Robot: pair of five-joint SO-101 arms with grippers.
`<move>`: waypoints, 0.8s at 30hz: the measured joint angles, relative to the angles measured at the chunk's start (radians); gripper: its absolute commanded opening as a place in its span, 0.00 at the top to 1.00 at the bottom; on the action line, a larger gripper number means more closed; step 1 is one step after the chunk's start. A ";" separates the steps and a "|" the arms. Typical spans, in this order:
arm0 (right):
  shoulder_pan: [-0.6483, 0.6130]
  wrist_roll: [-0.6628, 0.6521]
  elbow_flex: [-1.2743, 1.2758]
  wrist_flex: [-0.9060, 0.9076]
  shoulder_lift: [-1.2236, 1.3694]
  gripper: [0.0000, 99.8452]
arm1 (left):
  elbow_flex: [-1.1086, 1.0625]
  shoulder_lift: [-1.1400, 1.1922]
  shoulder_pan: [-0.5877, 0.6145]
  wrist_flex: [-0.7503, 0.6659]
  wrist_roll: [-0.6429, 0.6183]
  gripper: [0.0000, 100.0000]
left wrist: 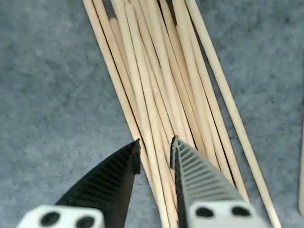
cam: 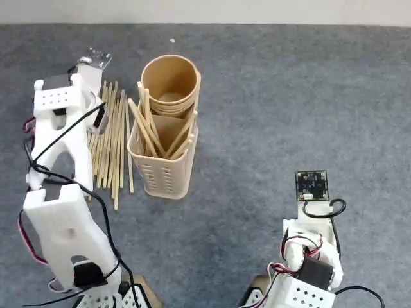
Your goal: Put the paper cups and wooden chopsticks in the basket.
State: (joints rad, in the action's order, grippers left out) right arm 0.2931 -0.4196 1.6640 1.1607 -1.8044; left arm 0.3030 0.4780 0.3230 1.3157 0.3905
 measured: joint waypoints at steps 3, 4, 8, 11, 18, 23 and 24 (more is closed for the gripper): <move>0.000 0.000 0.000 0.000 0.000 0.91 | 0.020 0.000 0.000 0.000 0.000 0.85; 0.000 0.000 0.000 0.000 0.000 0.91 | 0.020 0.000 0.000 0.000 0.000 0.85; 0.000 0.000 0.000 0.000 0.000 0.91 | 0.020 0.000 0.021 0.006 0.000 0.85; 0.000 0.000 0.000 0.000 0.000 0.91 | 0.021 0.000 0.046 0.026 0.000 0.85; 0.000 0.000 0.000 0.000 0.000 0.91 | 0.023 0.046 0.055 0.029 0.000 0.85; 0.000 0.000 0.000 0.000 0.000 0.91 | 0.023 0.118 0.052 0.029 0.000 0.85; 0.000 0.000 0.000 0.000 0.000 0.91 | 0.029 0.129 0.051 0.029 0.000 0.85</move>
State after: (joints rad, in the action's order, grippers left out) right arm 0.2931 -0.4196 1.6640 1.1607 -1.8044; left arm 0.3322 0.6068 0.3736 1.3449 0.3905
